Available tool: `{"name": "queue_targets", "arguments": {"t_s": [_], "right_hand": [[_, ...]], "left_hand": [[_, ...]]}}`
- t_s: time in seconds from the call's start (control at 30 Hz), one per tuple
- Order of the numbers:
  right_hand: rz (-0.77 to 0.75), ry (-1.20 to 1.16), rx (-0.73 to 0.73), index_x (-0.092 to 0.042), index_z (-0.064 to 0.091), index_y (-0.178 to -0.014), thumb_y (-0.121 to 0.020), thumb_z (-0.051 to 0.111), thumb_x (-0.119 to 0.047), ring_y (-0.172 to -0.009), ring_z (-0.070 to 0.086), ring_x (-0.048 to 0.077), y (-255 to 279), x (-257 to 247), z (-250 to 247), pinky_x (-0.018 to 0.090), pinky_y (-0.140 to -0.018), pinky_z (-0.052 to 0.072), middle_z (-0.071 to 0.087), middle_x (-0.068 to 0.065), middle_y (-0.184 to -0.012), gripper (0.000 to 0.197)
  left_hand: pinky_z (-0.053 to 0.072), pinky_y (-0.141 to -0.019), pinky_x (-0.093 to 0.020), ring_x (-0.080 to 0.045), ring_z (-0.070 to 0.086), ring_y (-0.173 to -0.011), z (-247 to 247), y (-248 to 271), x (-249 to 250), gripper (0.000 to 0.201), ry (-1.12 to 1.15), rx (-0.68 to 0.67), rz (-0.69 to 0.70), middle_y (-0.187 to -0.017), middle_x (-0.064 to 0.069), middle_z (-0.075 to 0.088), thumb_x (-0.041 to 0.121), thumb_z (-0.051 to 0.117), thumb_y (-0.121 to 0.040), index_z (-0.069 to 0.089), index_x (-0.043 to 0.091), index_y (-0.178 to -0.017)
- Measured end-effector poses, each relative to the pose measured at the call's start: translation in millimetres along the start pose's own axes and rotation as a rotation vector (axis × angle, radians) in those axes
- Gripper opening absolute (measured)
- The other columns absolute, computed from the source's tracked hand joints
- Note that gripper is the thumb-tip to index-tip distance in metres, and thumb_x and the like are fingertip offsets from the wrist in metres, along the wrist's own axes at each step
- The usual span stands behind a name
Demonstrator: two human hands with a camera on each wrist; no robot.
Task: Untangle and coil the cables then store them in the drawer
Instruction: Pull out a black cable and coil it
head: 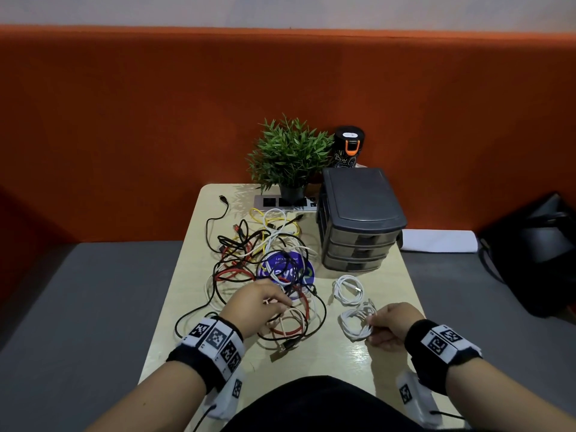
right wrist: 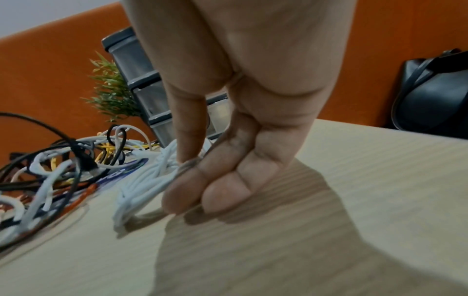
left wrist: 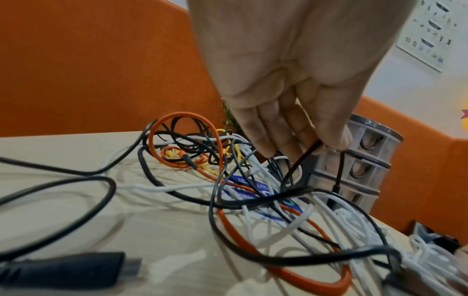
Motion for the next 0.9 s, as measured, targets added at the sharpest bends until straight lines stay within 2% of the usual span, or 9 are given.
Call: {"name": "queue_targets", "arguments": {"t_s": [0.13,0.23,0.33,0.43,0.53,0.6,0.67,0.77,0.9], "right_hand": [[-0.011,0.146,0.005,-0.001,0.060,-0.068,-0.080,0.074,-0.010,-0.045,0.053,0.025,7,-6,-2,0.028,-0.045,0.047,0.065,0.018,-0.059,0.021],[-0.123,0.341,0.082,-0.004,0.057,-0.074,-0.085,0.069,-0.017,-0.042,0.054,0.023,18,-32,-14,0.019,-0.038,0.039,0.064,0.012,-0.060,0.021],[-0.329,0.372,0.137,-0.010,0.058,-0.087,-0.088,0.064,-0.025,-0.043,0.055,0.016,35,-72,-20,0.019,-0.038,0.035,0.066,0.006,-0.065,0.017],[-0.610,0.295,0.030,-0.023,0.066,-0.095,-0.089,0.065,-0.026,-0.050,0.059,0.010,66,-114,0,0.018,-0.046,0.042,0.069,-0.005,-0.072,0.006],[-0.787,0.270,-0.159,-0.033,0.067,-0.107,-0.088,0.066,-0.026,-0.064,0.065,0.008,103,-141,34,0.020,-0.058,0.047,0.072,-0.006,-0.081,0.021],[-0.867,0.284,-0.182,-0.029,0.069,-0.103,-0.089,0.065,-0.020,-0.062,0.064,0.010,121,-154,48,0.020,-0.057,0.047,0.072,0.000,-0.078,0.018],[-0.901,0.227,-0.167,-0.024,0.068,-0.091,-0.090,0.062,-0.013,-0.055,0.061,0.013,132,-164,54,0.023,-0.054,0.046,0.069,0.004,-0.071,0.013],[-0.950,0.135,-0.163,-0.019,0.065,-0.084,-0.092,0.058,-0.006,-0.050,0.058,0.015,145,-175,50,0.026,-0.053,0.047,0.066,0.002,-0.065,0.016],[-1.073,-0.051,-0.164,-0.011,0.062,-0.084,-0.092,0.054,0.001,-0.050,0.058,0.017,166,-194,32,0.025,-0.051,0.047,0.064,0.000,-0.064,0.017]], "left_hand": [[0.042,-0.067,-0.011,0.003,0.060,-0.074,-15,4,-3,0.021,0.121,0.124,-0.050,-0.082,0.009,0.067,0.008,0.069,-0.081,0.065,0.027,-0.072],[0.045,-0.067,-0.016,-0.003,0.061,-0.073,-23,6,2,0.022,0.200,0.169,-0.027,-0.079,0.006,0.067,0.007,0.070,-0.081,0.061,0.027,-0.076],[0.047,-0.070,-0.015,-0.005,0.061,-0.076,-33,6,12,0.025,0.236,0.200,0.009,-0.081,0.005,0.066,0.006,0.071,-0.081,0.063,0.030,-0.086],[0.048,-0.074,-0.013,-0.001,0.061,-0.079,-44,6,33,0.031,0.220,0.203,0.097,-0.084,0.006,0.066,0.007,0.071,-0.081,0.068,0.036,-0.093],[0.050,-0.076,-0.018,-0.003,0.061,-0.081,-53,8,59,0.035,0.178,0.193,0.222,-0.087,0.008,0.065,0.007,0.070,-0.081,0.069,0.038,-0.096],[0.052,-0.075,-0.021,-0.007,0.062,-0.082,-59,10,76,0.035,0.168,0.200,0.306,-0.087,0.008,0.065,0.006,0.069,-0.082,0.068,0.038,-0.096],[0.051,-0.071,-0.022,-0.008,0.060,-0.076,-68,14,85,0.030,0.210,0.222,0.350,-0.081,0.008,0.063,0.004,0.067,-0.082,0.066,0.032,-0.093],[0.044,-0.061,-0.016,-0.005,0.054,-0.065,-79,14,87,0.019,0.262,0.230,0.335,-0.070,0.010,0.057,0.006,0.066,-0.084,0.064,0.025,-0.087],[0.037,-0.056,-0.016,-0.003,0.047,-0.057,-76,14,77,0.017,0.165,0.152,0.285,-0.063,0.015,0.056,0.014,0.059,-0.090,0.062,0.028,-0.081]]}}
Point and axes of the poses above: each hand's wrist, its own y-axis away from the middle knuckle, its own z-axis out of the palm, x = y × z, the point moved 7 cm from there along -y, towards the middle knuckle
